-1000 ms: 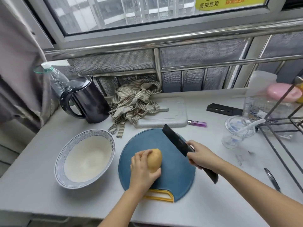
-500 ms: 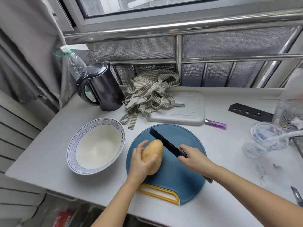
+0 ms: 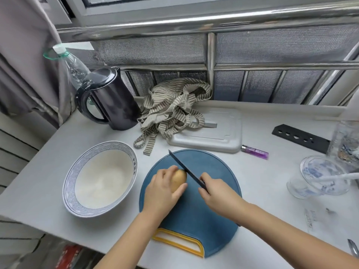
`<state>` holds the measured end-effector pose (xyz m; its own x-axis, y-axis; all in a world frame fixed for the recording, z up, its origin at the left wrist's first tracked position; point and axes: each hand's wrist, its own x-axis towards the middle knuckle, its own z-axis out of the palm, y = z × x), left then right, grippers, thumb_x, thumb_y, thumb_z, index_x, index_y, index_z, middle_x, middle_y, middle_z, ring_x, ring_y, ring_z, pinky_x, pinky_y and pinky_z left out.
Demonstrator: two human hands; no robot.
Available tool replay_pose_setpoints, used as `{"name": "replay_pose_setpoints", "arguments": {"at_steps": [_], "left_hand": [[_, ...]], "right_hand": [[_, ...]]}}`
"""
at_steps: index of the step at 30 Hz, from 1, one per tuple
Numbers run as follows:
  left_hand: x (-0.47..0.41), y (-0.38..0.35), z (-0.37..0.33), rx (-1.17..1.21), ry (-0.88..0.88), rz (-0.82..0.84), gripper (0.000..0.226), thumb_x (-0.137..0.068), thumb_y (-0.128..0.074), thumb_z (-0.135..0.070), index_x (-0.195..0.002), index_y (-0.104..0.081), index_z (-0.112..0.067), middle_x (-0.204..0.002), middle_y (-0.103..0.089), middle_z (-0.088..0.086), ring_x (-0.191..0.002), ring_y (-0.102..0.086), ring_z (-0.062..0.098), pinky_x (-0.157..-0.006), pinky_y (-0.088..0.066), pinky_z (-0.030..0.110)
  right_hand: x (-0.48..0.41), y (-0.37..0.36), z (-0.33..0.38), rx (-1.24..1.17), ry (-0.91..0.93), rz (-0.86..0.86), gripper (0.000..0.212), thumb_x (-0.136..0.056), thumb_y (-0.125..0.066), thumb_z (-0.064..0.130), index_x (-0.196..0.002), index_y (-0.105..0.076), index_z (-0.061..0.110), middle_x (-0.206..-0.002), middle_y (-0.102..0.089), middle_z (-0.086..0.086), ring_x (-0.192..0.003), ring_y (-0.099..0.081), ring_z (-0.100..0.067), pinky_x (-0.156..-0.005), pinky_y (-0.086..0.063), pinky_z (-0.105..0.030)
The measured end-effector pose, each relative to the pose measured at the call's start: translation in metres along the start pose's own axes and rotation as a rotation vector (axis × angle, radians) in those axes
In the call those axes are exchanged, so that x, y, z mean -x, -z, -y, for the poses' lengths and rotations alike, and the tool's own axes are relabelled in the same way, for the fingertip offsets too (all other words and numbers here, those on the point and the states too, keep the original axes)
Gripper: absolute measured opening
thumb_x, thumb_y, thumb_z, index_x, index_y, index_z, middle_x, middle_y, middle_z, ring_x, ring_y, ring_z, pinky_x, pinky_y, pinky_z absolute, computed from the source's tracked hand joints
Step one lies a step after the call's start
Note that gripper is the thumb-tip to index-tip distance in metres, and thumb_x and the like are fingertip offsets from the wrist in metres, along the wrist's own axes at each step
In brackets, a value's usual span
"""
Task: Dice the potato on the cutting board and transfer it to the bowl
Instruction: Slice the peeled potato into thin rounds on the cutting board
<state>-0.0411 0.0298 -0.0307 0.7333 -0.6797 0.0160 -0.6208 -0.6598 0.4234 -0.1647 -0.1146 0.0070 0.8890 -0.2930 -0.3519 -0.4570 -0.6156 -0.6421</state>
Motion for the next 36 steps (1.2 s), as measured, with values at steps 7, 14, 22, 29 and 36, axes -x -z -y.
{"name": "replay_pose_setpoints", "arguments": {"at_steps": [7, 14, 22, 29, 36], "left_hand": [[0.015, 0.0, 0.016, 0.198, 0.01, -0.139, 0.045, -0.082, -0.042, -0.063, -0.125, -0.039, -0.049, -0.124, -0.046, -0.023, -0.108, -0.053, 0.006, -0.075, -0.04, 0.025], [0.02, -0.002, 0.019, 0.265, 0.023, -0.179, 0.045, -0.082, -0.048, -0.062, -0.124, -0.045, -0.047, -0.122, -0.044, -0.027, -0.107, -0.054, 0.002, -0.078, -0.045, 0.025], [0.014, 0.0, 0.025, 0.292, 0.016, -0.153, 0.044, -0.081, -0.049, -0.065, -0.121, -0.05, -0.046, -0.116, -0.043, -0.028, -0.103, -0.057, 0.003, -0.078, -0.049, 0.027], [0.008, 0.001, 0.025, 0.234, -0.019, -0.128, 0.043, -0.081, -0.048, -0.067, -0.118, -0.051, -0.046, -0.11, -0.046, -0.024, -0.101, -0.056, 0.0, -0.073, -0.045, 0.02], [0.001, 0.001, 0.024, 0.166, -0.061, -0.095, 0.043, -0.081, -0.045, -0.067, -0.12, -0.049, -0.05, -0.105, -0.046, -0.023, -0.096, -0.057, 0.002, -0.07, -0.048, 0.028]], "right_hand": [[0.013, -0.007, 0.017, 0.179, 0.097, -0.027, 0.033, -0.104, -0.015, 0.041, -0.109, -0.038, 0.017, -0.069, -0.048, -0.002, -0.072, -0.053, -0.036, -0.066, -0.039, -0.043], [0.025, -0.009, 0.024, 0.281, 0.142, -0.042, 0.032, -0.104, -0.012, 0.041, -0.11, -0.035, 0.02, -0.072, -0.051, 0.0, -0.068, -0.052, -0.032, -0.061, -0.037, -0.041], [0.025, -0.004, 0.027, 0.327, 0.156, -0.018, 0.032, -0.104, -0.013, 0.041, -0.111, -0.034, 0.019, -0.071, -0.047, 0.001, -0.064, -0.046, -0.03, -0.059, -0.034, -0.039], [0.021, 0.0, 0.023, 0.315, 0.134, -0.006, 0.025, -0.105, -0.016, 0.039, -0.103, -0.031, 0.019, -0.062, -0.041, 0.001, -0.056, -0.038, -0.026, -0.055, -0.03, -0.039], [0.021, 0.0, 0.017, 0.26, 0.099, -0.008, 0.02, -0.104, -0.018, 0.039, -0.096, -0.025, 0.023, -0.061, -0.041, 0.0, -0.059, -0.042, -0.029, -0.056, -0.033, -0.039]]}}
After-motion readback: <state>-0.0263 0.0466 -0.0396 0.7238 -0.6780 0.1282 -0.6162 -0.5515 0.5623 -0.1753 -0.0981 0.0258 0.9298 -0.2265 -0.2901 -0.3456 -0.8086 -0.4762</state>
